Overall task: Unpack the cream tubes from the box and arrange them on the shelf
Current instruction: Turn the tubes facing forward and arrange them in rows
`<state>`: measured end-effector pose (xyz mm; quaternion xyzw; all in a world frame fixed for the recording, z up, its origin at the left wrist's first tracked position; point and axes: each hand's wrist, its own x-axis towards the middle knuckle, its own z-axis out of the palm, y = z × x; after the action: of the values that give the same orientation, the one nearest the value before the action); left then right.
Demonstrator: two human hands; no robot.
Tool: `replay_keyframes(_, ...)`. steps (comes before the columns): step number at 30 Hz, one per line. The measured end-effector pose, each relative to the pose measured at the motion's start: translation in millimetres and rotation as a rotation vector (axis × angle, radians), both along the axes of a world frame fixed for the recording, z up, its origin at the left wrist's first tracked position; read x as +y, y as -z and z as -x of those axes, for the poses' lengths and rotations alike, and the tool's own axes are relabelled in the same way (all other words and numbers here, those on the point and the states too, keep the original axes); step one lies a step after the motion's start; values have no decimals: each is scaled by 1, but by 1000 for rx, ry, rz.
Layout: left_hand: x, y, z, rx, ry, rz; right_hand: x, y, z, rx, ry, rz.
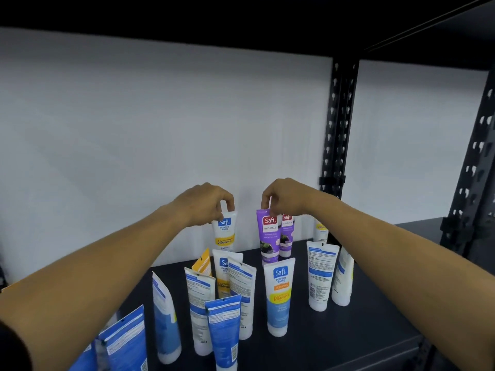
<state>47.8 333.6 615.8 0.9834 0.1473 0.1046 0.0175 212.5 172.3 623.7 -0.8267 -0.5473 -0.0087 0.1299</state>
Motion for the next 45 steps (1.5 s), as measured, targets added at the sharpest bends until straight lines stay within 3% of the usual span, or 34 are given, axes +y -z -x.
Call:
replay_keyframes(15, 51, 24, -14, 13, -37, -15, 63, 21, -31, -45, -5, -5)
replay_keyframes(45, 83, 43, -6, 29, -79, -27, 93, 48, -33, -42, -36, -9)
